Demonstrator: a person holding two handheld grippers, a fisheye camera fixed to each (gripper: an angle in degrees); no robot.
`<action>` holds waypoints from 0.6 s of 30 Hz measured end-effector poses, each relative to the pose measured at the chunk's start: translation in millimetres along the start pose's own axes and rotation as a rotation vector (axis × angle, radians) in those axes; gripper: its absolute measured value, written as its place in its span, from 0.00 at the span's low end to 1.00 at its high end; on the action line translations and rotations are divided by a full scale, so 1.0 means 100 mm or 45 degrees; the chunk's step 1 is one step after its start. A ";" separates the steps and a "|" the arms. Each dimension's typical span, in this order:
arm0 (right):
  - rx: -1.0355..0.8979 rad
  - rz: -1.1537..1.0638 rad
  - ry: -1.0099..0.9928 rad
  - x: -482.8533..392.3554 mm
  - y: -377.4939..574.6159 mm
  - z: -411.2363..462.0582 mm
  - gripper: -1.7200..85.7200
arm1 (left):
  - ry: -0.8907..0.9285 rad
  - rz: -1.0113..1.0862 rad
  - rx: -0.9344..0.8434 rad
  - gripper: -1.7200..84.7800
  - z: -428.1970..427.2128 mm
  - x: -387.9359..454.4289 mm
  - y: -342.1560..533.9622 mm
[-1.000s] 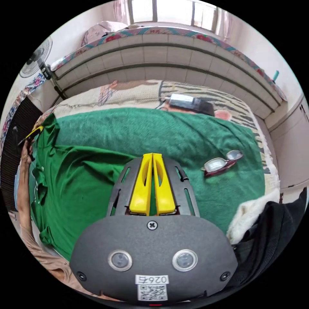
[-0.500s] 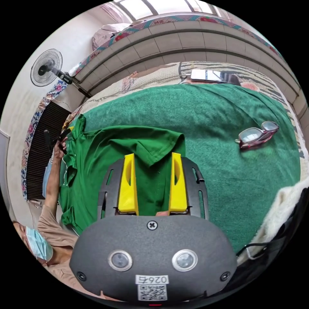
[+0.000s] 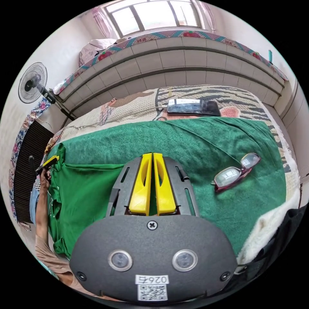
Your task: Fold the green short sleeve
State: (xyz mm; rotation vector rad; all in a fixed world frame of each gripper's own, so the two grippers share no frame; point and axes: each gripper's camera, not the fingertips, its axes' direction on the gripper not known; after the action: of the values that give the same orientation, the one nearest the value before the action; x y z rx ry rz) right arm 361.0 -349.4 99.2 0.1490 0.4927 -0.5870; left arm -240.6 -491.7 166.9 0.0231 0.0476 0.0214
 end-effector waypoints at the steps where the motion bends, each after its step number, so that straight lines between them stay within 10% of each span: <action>1: 0.019 -0.015 0.015 -0.09 -0.04 0.05 0.00 | -0.004 -0.026 -0.031 0.13 0.03 0.00 -0.02; 9: -0.012 -0.132 0.617 -0.66 -0.26 -0.01 0.01 | -0.087 -0.095 0.154 0.11 -0.42 0.24 0.10; 12: 0.052 -0.278 0.466 -0.95 0.03 -0.39 0.01 | 0.014 0.021 0.424 0.06 -0.91 0.60 0.28; 18: -0.159 -0.650 0.247 -1.76 0.69 -0.42 0.01 | 0.198 0.472 0.172 0.01 -0.75 1.74 0.22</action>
State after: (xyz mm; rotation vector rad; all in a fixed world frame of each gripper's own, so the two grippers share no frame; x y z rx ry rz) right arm 256.1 -193.6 147.6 -0.0434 0.7628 -1.0439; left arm -70.8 -463.9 84.1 0.1653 0.1997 0.3910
